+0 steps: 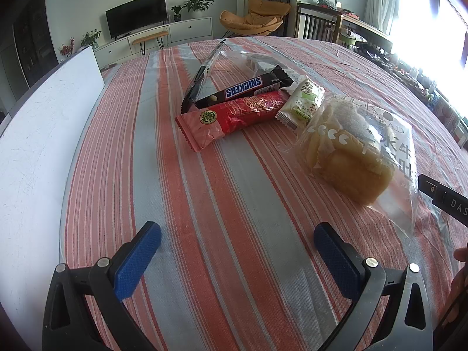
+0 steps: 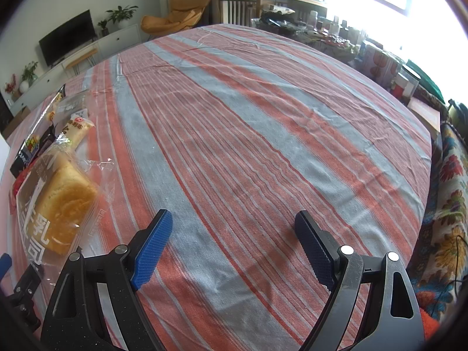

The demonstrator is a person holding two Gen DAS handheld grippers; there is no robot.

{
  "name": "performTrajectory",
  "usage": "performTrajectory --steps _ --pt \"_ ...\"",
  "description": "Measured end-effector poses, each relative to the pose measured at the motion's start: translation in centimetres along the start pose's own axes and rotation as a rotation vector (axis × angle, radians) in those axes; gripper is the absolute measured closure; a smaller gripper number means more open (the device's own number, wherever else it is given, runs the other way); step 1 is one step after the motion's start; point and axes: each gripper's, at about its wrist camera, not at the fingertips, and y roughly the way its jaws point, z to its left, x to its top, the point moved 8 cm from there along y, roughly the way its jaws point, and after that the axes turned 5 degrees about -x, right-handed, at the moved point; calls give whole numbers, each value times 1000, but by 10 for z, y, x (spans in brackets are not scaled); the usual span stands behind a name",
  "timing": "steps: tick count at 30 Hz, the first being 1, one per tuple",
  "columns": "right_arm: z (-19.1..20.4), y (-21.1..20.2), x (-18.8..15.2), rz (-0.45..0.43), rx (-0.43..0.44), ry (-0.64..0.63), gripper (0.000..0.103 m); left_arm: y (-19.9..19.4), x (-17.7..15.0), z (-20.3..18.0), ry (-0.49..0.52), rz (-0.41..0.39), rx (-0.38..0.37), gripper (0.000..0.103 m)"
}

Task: Organize snacks

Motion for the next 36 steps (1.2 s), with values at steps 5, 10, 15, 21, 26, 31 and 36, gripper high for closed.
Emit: performTrajectory --steps 5,10,15,21,26,31,36 --pt "0 0 0 -1 -2 0 15 0 0 0 0 0 0 0" --pt "0 0 0 0 -1 0 15 0 0 0 0 0 0 0" --pt "0 0 0 0 -1 0 15 0 0 0 0 0 -1 0" --pt "0 0 0 0 0 0 15 -2 2 0 28 53 -6 0" --pt "1 0 0 0 0 1 14 -11 42 8 117 14 96 0" --pt "1 0 0 0 1 0 14 24 82 12 187 117 97 17" --pt "1 0 0 0 1 0 14 53 93 3 201 207 -14 61"
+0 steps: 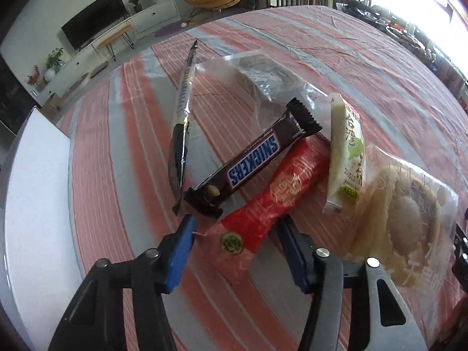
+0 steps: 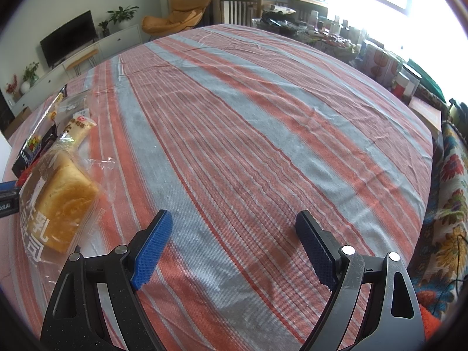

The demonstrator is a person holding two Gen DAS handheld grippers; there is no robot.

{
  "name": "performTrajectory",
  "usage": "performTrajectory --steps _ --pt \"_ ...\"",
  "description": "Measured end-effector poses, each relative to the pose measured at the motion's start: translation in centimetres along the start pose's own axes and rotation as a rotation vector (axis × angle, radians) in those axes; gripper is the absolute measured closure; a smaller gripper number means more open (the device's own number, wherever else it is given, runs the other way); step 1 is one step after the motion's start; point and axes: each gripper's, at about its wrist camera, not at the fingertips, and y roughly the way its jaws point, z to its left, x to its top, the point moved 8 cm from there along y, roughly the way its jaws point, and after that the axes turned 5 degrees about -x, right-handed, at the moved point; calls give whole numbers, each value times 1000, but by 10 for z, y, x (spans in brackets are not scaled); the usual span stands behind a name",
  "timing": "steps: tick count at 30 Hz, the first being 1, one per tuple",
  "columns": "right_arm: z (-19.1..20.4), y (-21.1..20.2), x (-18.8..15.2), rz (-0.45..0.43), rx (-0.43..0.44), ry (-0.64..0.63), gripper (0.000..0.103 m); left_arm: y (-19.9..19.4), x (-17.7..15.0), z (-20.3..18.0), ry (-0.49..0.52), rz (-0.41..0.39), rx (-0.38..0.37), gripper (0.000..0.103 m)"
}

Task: Organize snacks
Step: 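Grasp the red snack packet with the left gripper and lift it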

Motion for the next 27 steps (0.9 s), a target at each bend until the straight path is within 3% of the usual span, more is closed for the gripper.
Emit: performTrajectory --steps 2,5,11,12,14,16,20,27 --pt "0 0 0 0 0 0 14 -5 -4 -6 -11 8 -40 71" --pt "0 0 0 0 -1 1 14 -21 -30 -14 -36 0 -42 72" --pt "0 0 0 0 -1 1 14 -64 -125 -12 -175 5 -84 71" --pt "0 0 0 0 -1 2 14 -69 -139 -13 -182 3 -90 67" --pt "1 0 0 -1 -3 3 14 -74 -159 -18 -181 6 -103 50" --pt "2 0 0 -3 -6 4 14 -73 -164 -24 -150 0 -105 17" --pt "3 0 0 -1 -2 0 14 -57 -148 -34 -79 -23 -52 14" --pt "3 0 0 1 1 -3 14 -45 -126 -7 -201 -121 2 3"
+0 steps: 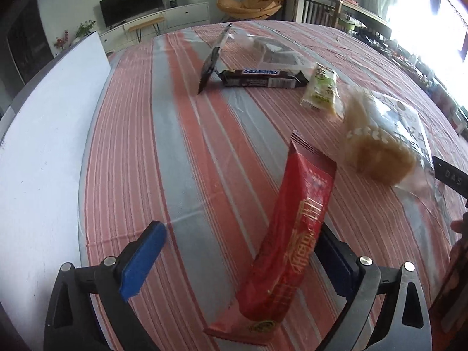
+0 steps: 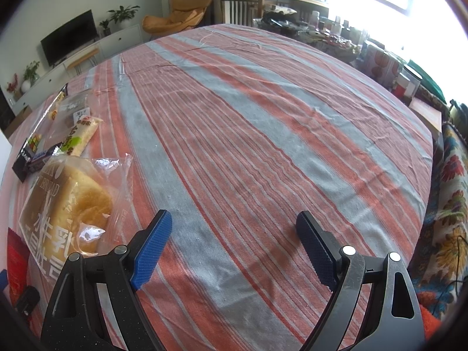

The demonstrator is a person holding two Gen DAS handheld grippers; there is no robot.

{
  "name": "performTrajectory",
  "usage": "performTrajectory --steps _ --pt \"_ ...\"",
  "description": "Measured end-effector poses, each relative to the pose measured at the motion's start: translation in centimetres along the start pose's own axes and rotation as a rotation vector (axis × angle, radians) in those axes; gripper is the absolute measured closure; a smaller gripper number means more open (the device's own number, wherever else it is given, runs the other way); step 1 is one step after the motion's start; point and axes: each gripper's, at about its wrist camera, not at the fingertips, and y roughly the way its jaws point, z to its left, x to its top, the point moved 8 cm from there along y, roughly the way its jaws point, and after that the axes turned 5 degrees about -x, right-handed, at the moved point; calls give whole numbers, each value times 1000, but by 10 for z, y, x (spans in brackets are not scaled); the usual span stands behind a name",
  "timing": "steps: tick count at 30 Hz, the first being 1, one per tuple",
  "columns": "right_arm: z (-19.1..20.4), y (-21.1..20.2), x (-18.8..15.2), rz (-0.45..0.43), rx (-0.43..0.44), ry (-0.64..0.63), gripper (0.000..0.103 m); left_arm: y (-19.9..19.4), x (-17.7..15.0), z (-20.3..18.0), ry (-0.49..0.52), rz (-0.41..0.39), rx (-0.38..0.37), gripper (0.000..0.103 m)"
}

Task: Organize snacks
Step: 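Grasp the red snack packet with the left gripper and lift it, then grasp the bread bun in clear bag with the right gripper while the left gripper holds the red packet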

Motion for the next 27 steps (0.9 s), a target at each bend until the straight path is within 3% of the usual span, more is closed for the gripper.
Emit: performTrajectory --steps 8,27 --pt "0 0 0 0 1 -2 13 3 6 23 -43 -81 29 0" --pt "0 0 1 1 0 -1 12 3 5 23 -43 -87 35 0"
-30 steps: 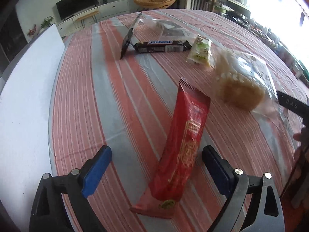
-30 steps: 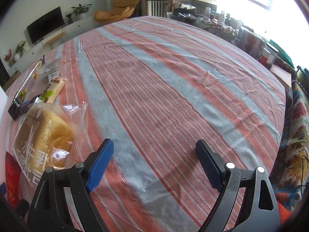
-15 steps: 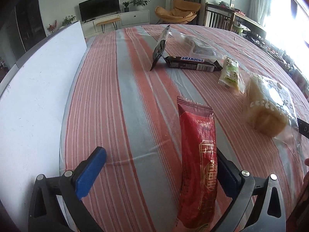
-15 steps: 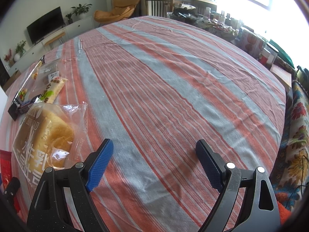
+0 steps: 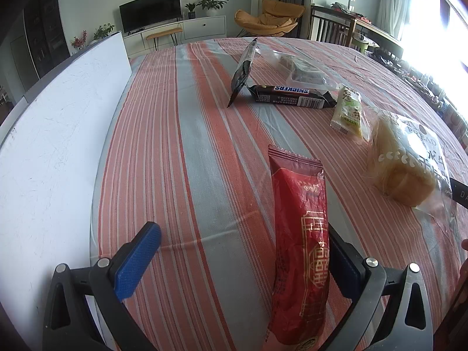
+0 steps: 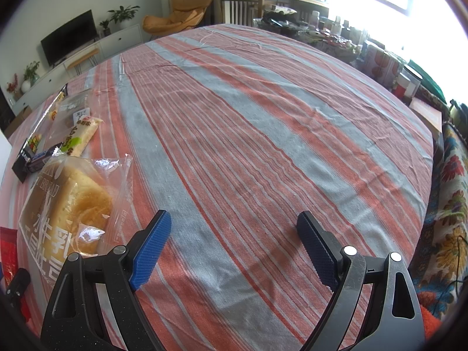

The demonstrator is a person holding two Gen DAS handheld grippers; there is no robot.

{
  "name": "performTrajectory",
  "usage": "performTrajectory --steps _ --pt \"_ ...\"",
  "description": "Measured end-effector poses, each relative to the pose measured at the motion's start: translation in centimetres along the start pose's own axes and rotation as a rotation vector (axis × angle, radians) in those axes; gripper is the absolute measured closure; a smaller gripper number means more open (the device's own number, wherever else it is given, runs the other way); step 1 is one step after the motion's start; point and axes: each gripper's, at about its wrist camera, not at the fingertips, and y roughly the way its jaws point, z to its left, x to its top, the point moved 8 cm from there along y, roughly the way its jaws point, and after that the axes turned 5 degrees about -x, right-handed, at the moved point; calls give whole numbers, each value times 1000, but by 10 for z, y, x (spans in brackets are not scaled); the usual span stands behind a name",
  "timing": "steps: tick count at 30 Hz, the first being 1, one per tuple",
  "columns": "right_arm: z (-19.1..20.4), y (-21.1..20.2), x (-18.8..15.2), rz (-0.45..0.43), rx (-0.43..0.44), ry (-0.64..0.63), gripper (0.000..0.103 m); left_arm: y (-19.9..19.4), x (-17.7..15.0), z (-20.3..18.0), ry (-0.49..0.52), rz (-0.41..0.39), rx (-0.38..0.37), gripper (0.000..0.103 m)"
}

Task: Organize snacks
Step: 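Grasp the bread bun in clear bag with the right gripper while the left gripper holds the red packet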

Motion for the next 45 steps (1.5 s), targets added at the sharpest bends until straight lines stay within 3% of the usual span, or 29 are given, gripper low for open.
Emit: performTrajectory --steps 23,27,29,32,36,38,40,43,45 --pt "-2 -2 1 2 14 17 13 0 0 0 1 0 0 0" --pt "-27 -31 13 -130 118 189 14 0 0 0 1 0 -1 0" --pt "-31 -45 15 -167 245 251 14 0 0 0 1 0 -1 0" --pt "-18 -67 16 -119 390 292 14 0 0 0 1 0 -1 0" --pt "36 -99 25 -73 475 237 13 0 0 0 1 0 -1 0" --pt "69 -91 26 21 437 197 13 0 0 0 1 0 -1 0" --pt "98 -74 19 86 339 141 13 0 0 0 1 0 -1 0" --pt "142 -32 4 177 205 -40 9 0 0 0 1 -1 -2 0" --pt "148 -22 -1 119 152 -84 5 0 0 0 1 0 -2 0"
